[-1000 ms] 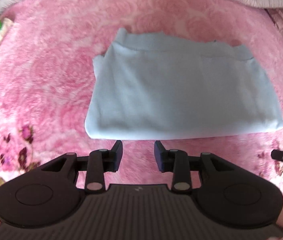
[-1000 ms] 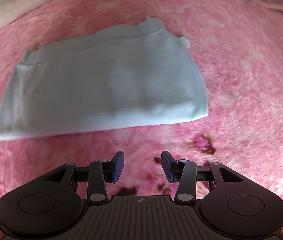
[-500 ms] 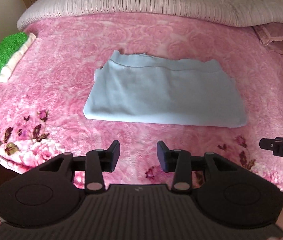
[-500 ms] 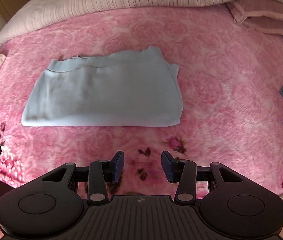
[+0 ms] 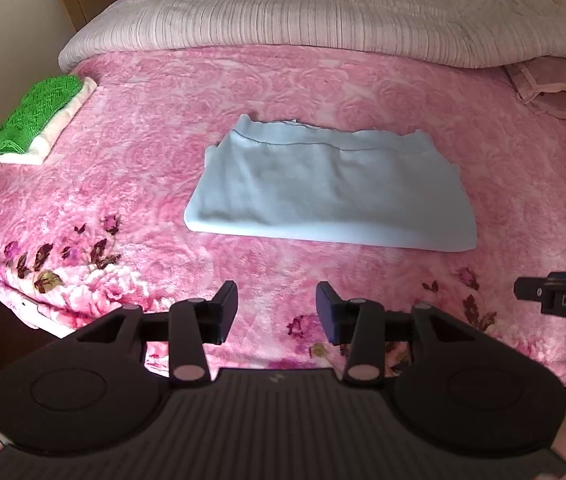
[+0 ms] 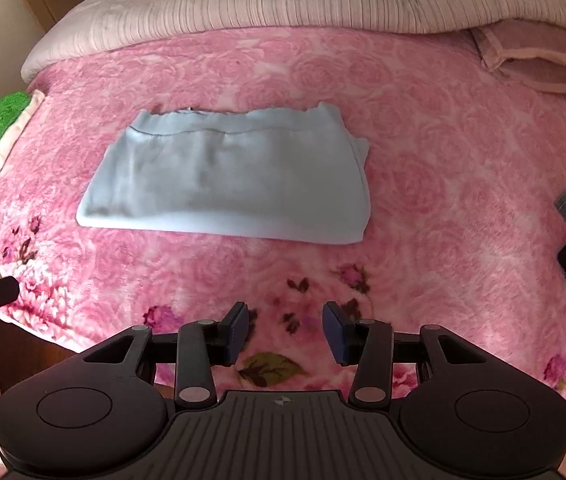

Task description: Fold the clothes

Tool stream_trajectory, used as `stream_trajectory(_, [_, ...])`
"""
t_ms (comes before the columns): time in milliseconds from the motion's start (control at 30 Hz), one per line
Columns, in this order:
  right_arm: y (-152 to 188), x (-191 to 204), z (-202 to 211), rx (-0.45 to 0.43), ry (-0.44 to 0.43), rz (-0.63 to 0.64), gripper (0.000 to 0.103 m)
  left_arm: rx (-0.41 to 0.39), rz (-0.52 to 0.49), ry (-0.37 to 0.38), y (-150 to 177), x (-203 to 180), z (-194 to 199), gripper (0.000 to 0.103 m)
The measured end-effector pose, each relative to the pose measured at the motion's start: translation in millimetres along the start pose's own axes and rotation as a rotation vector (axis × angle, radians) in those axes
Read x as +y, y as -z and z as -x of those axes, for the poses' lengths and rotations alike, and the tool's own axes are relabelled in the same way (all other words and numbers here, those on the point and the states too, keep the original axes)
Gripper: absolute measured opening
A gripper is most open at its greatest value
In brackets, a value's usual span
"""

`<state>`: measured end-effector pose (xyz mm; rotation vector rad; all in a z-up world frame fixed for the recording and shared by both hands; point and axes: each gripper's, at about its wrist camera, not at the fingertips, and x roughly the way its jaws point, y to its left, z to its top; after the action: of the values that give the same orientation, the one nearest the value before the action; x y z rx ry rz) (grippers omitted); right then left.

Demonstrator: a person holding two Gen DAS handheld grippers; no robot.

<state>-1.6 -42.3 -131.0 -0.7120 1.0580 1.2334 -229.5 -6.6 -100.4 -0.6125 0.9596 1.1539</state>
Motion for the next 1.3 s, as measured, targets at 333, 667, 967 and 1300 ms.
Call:
stream_trajectory(333, [-8.5,5.5,25.7,-0.039,0.005,0.011,0.045,-0.016,-0.026,0.015,-13.6,-2.2,17.0,0.039])
stream_trajectory(667, [-20.0,13.9,29.3,-0.046,0.005,0.037,0.045,-0.018,-0.008,0.005,-20.1,11.5,21.1,0.039])
stream_trajectory(967, [-24.7,31.4,14.4,-0.015,-0.003,0.070,0.045,0.023,0.031,0.002,-17.1,36.6,7.0,0.039])
stream_trajectory(1300, [-59.2,33.3,-13.0,-0.021,-0.004,-0.060,0.045,0.031,0.000,0.081,-55.7,73.1,-31.0,0.039])
